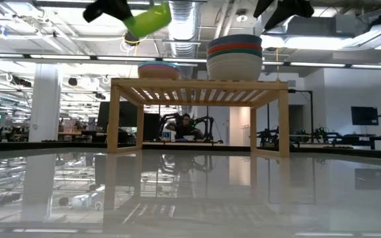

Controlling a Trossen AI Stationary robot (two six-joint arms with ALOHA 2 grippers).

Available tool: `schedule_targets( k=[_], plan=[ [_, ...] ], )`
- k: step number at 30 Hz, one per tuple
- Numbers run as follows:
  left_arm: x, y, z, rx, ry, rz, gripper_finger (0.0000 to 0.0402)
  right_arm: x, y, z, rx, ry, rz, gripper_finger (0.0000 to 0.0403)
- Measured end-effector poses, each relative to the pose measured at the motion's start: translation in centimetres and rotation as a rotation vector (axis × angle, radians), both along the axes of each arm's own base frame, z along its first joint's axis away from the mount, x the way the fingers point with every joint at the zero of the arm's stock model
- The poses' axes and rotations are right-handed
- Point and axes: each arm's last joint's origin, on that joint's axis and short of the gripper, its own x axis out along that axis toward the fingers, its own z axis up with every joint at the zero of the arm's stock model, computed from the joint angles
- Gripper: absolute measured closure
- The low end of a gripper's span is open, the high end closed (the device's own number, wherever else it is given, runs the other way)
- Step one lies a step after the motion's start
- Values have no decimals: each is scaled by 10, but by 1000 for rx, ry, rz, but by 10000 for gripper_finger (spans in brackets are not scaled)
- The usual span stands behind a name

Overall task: Place and stack bowls onto a shelf
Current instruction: Stack the light green bowl on top of the light blue bowl on the shelf

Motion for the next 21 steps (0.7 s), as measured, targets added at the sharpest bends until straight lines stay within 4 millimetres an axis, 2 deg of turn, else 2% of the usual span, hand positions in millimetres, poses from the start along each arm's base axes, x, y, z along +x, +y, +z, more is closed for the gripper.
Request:
schedule_targets(
  k=[3,8,13,21],
  plan=[
    [11,33,8,5,32,48,401,0,4,0,8,-4,10,163],
    [30,78,19,-75,74,-4,402,1,15,0,21,-3,50,163],
    [40,101,25,-87,222,-6,401,-2,28,-3,46,26,75,163],
    [54,133,2,-167,385,-1,401,-4,35,-4,53,37,91,163]
  ],
)
